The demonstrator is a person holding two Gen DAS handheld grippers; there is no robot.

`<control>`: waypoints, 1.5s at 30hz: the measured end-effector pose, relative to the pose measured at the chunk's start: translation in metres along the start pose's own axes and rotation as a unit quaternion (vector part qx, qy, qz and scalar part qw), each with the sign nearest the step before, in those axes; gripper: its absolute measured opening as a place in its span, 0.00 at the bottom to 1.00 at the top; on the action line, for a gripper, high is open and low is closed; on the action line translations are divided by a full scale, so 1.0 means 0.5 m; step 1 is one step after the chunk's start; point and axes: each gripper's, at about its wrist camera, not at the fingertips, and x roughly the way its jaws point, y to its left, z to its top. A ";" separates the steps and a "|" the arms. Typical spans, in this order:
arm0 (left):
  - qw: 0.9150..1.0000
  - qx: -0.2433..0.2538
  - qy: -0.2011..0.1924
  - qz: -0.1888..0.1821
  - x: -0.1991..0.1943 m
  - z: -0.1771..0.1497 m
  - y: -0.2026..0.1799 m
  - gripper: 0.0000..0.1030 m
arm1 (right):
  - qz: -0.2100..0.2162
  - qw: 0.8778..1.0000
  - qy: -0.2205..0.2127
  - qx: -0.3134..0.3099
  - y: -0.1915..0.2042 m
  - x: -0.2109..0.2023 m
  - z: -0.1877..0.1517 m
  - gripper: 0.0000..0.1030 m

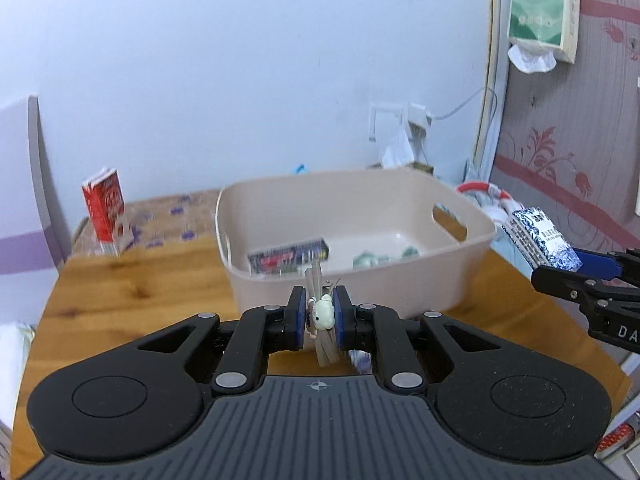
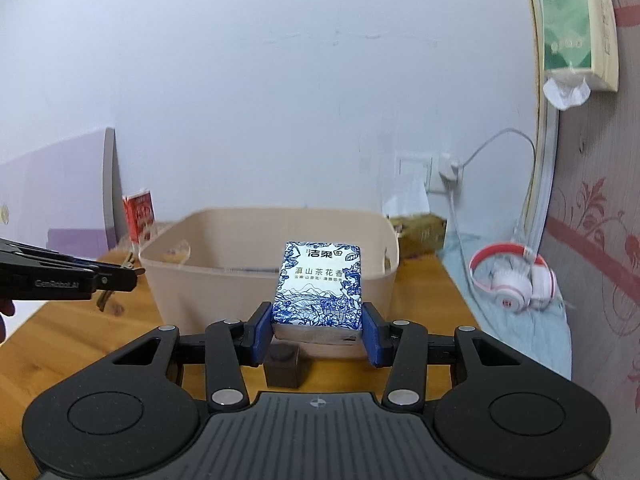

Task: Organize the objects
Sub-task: 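Carry the clip and tea box over the bin and release both inside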

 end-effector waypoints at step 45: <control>0.997 0.007 0.063 0.046 0.232 0.113 0.000 0.71 | -0.016 0.997 0.071 0.001 -0.024 0.225 0.087 0.78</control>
